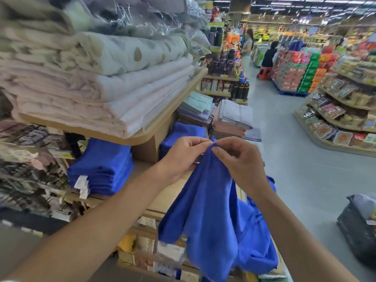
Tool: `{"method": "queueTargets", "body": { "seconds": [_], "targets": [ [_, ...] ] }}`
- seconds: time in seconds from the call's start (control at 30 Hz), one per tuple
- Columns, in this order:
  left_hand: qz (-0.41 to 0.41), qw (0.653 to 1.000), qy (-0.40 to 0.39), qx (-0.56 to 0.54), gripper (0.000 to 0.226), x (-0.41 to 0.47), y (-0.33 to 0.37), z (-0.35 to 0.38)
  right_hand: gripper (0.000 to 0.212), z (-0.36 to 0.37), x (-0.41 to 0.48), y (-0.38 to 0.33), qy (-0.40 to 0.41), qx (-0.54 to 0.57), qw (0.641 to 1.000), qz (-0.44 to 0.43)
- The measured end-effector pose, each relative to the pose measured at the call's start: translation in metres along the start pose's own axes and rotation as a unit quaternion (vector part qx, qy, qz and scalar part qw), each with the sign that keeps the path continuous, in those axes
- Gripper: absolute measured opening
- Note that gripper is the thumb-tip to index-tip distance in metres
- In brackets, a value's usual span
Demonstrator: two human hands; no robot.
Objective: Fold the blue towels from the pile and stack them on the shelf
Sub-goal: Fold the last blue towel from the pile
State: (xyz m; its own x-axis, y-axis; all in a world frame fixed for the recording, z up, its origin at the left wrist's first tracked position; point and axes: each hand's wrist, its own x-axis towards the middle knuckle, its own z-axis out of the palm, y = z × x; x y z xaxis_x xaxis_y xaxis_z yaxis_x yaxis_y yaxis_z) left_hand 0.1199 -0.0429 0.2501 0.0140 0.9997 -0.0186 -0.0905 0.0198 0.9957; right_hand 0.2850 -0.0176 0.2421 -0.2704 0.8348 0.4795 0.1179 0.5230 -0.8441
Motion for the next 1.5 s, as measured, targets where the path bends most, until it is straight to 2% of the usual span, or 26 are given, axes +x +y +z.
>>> {"method": "queueTargets", "body": {
  "seconds": [0.13, 0.27, 0.37, 0.47, 0.7, 0.77, 0.83, 0.9, 0.97, 1.03, 1.1, 1.23, 1.4, 1.5],
  "targets": [
    [0.035, 0.999, 0.038, 0.005, 0.022, -0.012, -0.006, 0.011, 0.013, -0.005, -0.005, 0.003, 0.066, -0.045, 0.997, -0.008],
    [0.070, 0.997, 0.032, 0.021, 0.022, -0.024, -0.007, 0.019, 0.014, -0.012, -0.006, 0.005, 0.079, -0.087, 0.993, -0.019],
    [0.102, 0.992, 0.023, 0.068, 0.021, -0.026, 0.001, 0.020, 0.012, -0.020, -0.002, 0.003, 0.025, -0.059, 0.998, -0.015],
    [0.120, 0.989, 0.025, 0.082, 0.018, -0.020, 0.016, 0.020, 0.021, -0.031, 0.004, -0.001, -0.039, 0.002, 0.999, -0.019],
    [0.175, 0.976, 0.026, 0.125, 0.013, -0.004, 0.056, 0.016, 0.012, -0.048, 0.007, 0.004, -0.151, 0.028, 0.988, -0.003],
    [0.194, 0.973, 0.033, 0.124, 0.014, -0.002, 0.072, 0.013, 0.007, -0.046, 0.008, 0.007, -0.206, 0.046, 0.977, 0.016],
    [0.212, 0.971, 0.031, 0.103, 0.015, -0.002, 0.089, 0.009, 0.016, -0.044, 0.011, 0.009, -0.260, 0.068, 0.963, 0.026],
    [0.223, 0.971, -0.004, 0.086, 0.017, -0.002, 0.103, 0.002, 0.026, -0.041, 0.014, 0.007, -0.289, 0.118, 0.950, 0.015],
    [0.226, 0.966, -0.050, 0.113, 0.017, -0.001, 0.115, -0.005, 0.033, -0.036, 0.019, 0.002, -0.288, 0.171, 0.942, -0.009],
    [0.224, 0.958, -0.060, 0.170, 0.016, 0.002, 0.123, -0.010, 0.031, -0.031, 0.027, -0.004, -0.266, 0.189, 0.945, -0.028],
    [0.225, 0.951, -0.050, 0.206, 0.015, 0.006, 0.130, -0.015, 0.021, -0.027, 0.038, -0.011, -0.240, 0.178, 0.953, -0.038],
    [0.237, 0.949, -0.027, 0.205, 0.015, 0.012, 0.137, -0.027, 0.024, -0.021, 0.056, -0.019, -0.215, 0.117, 0.969, -0.031],
    [0.261, 0.949, -0.008, 0.175, 0.023, 0.016, 0.138, -0.034, 0.017, -0.019, 0.061, -0.017, -0.303, 0.113, 0.946, -0.004],
    [0.277, 0.947, 0.030, 0.160, 0.013, 0.017, 0.142, -0.039, 0.031, -0.017, 0.058, -0.015, -0.302, 0.041, 0.952, -0.017]
  ]
}}
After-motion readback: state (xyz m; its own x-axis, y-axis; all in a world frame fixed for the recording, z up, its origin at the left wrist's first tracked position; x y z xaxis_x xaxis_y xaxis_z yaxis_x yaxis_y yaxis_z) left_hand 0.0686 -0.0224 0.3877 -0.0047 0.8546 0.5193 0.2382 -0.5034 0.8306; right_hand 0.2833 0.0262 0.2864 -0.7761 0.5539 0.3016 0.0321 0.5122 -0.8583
